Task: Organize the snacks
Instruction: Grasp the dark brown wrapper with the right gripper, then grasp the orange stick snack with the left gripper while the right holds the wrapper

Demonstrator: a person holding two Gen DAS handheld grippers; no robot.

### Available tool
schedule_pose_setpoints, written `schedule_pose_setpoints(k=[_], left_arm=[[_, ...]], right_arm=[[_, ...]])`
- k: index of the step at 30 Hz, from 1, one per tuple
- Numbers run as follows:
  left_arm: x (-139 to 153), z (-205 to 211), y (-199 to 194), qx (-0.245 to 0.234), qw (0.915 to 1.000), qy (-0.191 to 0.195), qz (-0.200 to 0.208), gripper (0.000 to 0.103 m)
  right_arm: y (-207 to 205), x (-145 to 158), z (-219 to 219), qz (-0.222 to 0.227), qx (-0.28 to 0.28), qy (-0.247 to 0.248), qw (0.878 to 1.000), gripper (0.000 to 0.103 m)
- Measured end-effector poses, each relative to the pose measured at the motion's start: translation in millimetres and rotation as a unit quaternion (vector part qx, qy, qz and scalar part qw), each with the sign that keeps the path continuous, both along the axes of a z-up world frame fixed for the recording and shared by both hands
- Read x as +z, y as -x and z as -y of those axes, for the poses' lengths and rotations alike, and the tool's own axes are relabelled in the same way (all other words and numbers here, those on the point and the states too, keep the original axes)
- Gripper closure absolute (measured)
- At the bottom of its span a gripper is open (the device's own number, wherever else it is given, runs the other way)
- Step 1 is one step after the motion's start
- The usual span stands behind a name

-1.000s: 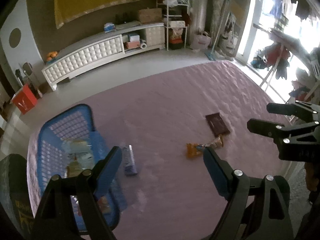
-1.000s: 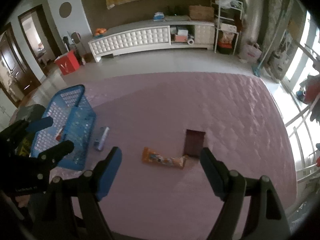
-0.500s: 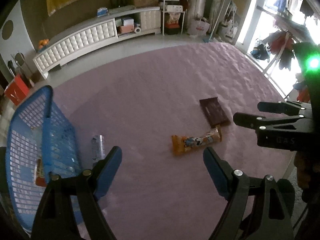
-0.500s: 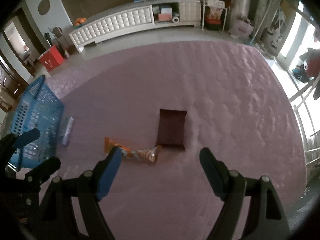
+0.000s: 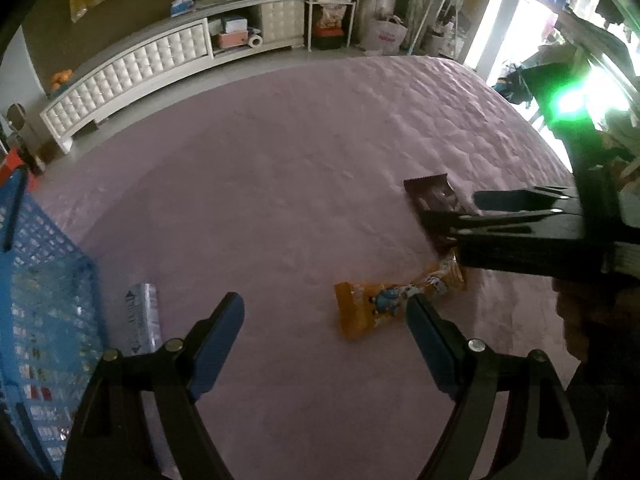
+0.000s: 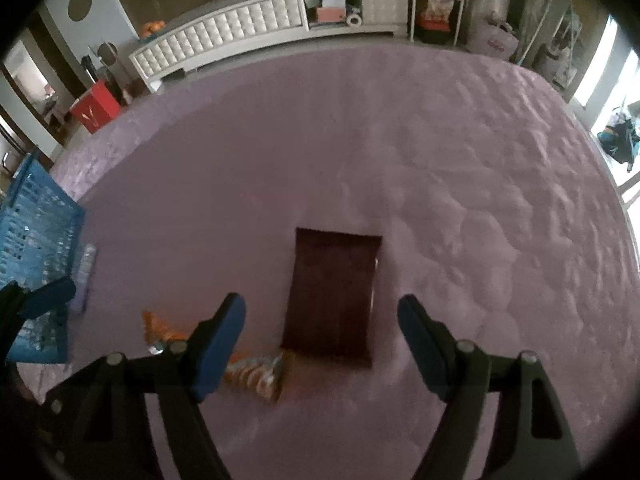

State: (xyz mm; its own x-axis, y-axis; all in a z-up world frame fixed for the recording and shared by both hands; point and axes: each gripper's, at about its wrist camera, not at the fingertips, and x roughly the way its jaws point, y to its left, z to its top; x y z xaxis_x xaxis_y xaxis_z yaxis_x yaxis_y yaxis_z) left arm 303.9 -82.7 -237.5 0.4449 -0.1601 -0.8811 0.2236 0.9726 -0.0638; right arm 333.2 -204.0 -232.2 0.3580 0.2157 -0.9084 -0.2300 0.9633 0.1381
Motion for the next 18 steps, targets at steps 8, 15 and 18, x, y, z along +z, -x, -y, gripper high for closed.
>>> schedule_pose_setpoints(k=[8, 15, 18], left_arm=[[-2.3, -5.8, -0.2, -0.004, 1.0000, 0.002, -0.002, 0.021], [9.3, -4.3, 4.7, -0.015, 0.9998, -0.009, 0.010, 0.021], [12.9, 0.9, 6.0, -0.025, 0.9995, -0.016, 0.015, 0.021]], right_arm=[[3.1, -8.2, -6.6, 0.017, 0.013, 0.035, 0.999, 0.051], [16.3, 7.3, 14.2, 0.032, 0.002, 0.012, 0.999, 0.051], [23.2, 22.3, 23.3, 0.046, 0.003, 0.004, 0.999, 0.051]])
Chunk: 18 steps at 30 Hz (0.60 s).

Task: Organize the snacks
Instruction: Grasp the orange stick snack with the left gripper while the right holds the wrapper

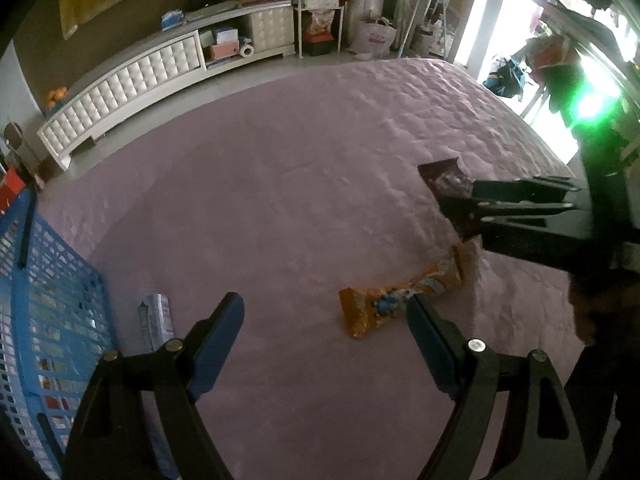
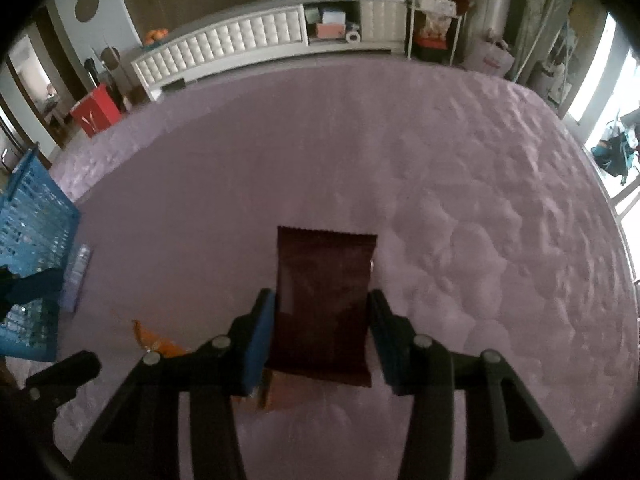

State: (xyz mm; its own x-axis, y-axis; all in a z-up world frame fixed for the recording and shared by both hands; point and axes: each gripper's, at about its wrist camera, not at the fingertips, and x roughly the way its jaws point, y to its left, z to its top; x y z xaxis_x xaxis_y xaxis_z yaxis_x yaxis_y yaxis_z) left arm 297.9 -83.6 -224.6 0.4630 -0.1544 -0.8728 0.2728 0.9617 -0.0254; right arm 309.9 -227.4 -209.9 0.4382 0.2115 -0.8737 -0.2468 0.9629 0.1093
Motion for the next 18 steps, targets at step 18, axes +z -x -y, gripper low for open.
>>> schedule_pose_setpoints(k=[18], left_arm=[[-29.9, 71.6, -6.9, -0.148, 0.9851, -0.083, -0.026, 0.021]], right_arm=[[26.0, 2.5, 25.1, -0.017, -0.008, -0.052, 0.998, 0.051]])
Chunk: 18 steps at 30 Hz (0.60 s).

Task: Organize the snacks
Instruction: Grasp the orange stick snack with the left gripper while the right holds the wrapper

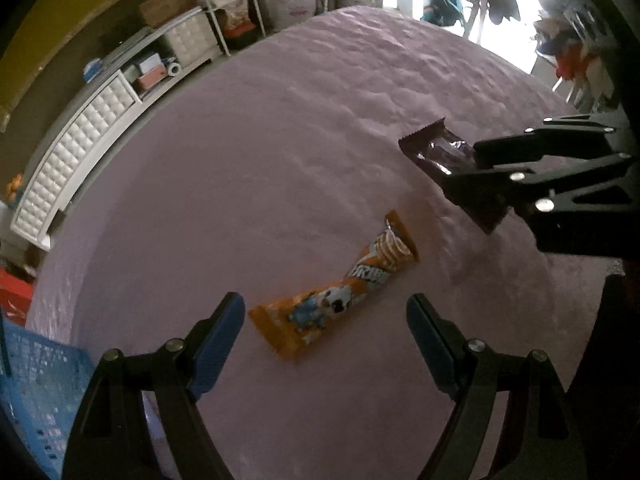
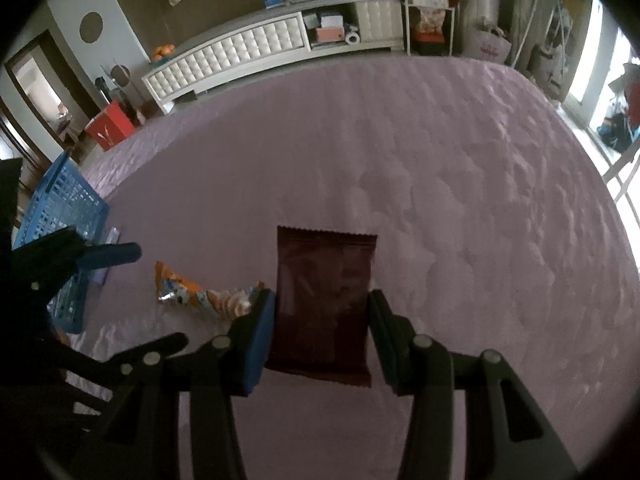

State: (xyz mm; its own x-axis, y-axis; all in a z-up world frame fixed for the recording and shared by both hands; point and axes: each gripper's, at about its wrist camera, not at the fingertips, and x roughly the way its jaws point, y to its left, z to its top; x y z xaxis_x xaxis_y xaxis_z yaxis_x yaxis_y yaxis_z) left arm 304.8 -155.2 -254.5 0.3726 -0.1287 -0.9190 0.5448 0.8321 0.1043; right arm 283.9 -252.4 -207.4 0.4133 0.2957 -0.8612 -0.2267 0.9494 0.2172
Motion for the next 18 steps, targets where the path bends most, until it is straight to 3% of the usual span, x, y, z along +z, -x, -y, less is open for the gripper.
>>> schedule_pose_setpoints(k=[4, 6, 9, 10, 13, 18], left_arm=[[-5.4, 9.9, -6.3, -0.029, 0.9995, -0.004, -0.009, 0.023], [-9.7, 12.1, -10.8, -0.039, 0.9990, -0.007, -0.019, 0.034], [-16.4, 10.4, -16.7, -0.035, 0.9986, -0.003, -0.040, 0.060], [-20.1, 11.1, -16.9, -0.034, 0.9983, -0.006, -0.046, 0.073], [-23.1, 10.7, -14.9, -0.031, 0.9985, -0.010, -0.044, 0.077], [-10.2, 2.0, -9.3, -0.004, 0.9990, 0.018, -0.040, 0.089]], right_arm=[[-0.7, -7.0, 6.4, -0.012, -0.004, -0.011, 1.000, 0.051], [-0.2, -7.7, 8.4, -0.012, -0.006, -0.013, 1.000, 0.051], [0.0, -9.0, 12.2, -0.013, -0.008, -0.016, 1.000, 0.051], [0.7, -8.7, 12.3, -0.013, -0.009, -0.018, 1.000, 0.051], [1.5, -8.9, 12.1, -0.014, -0.008, -0.018, 1.000, 0.051], [6.4, -2.1, 10.1, -0.009, -0.004, -0.014, 1.000, 0.051]])
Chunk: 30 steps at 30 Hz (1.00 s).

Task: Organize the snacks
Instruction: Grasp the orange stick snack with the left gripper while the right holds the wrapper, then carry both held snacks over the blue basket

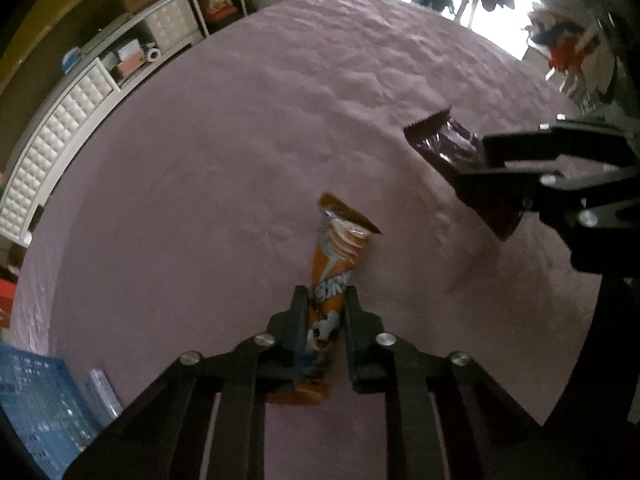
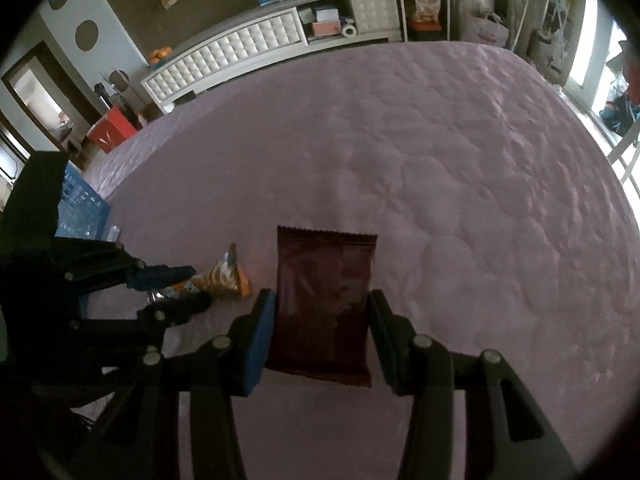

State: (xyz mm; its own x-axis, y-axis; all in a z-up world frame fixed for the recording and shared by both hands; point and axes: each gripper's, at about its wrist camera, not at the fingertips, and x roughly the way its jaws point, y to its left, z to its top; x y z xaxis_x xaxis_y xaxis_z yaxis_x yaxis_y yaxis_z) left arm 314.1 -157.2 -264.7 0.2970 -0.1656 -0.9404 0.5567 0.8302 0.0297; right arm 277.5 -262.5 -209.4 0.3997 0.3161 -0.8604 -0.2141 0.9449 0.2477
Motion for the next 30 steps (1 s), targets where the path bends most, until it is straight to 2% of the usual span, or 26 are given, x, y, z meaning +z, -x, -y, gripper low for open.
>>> schedule_pose_setpoints(k=[5, 12, 24, 30], left_arm=[[19.9, -4.6, 14.3, 0.012, 0.9997, 0.016, 0.017, 0.090], [64.7, -13.9, 46.8, 0.020, 0.9977, 0.026, 0.060, 0.090], [151.3, -73.8, 120.4, 0.063, 0.9857, 0.057, 0.145, 0.090], [173.5, -115.6, 147.1, 0.089, 0.9789, 0.067, 0.172, 0.090]], right_arm=[[8.7, 14.9, -4.4, 0.011, 0.002, 0.001, 1.000, 0.051], [32.1, 54.9, -18.7, 0.044, 0.013, 0.008, 0.999, 0.051], [91.2, 125.7, -63.5, 0.114, 0.058, 0.017, 0.992, 0.051], [111.3, 153.1, -96.1, 0.145, 0.090, 0.026, 0.985, 0.051]])
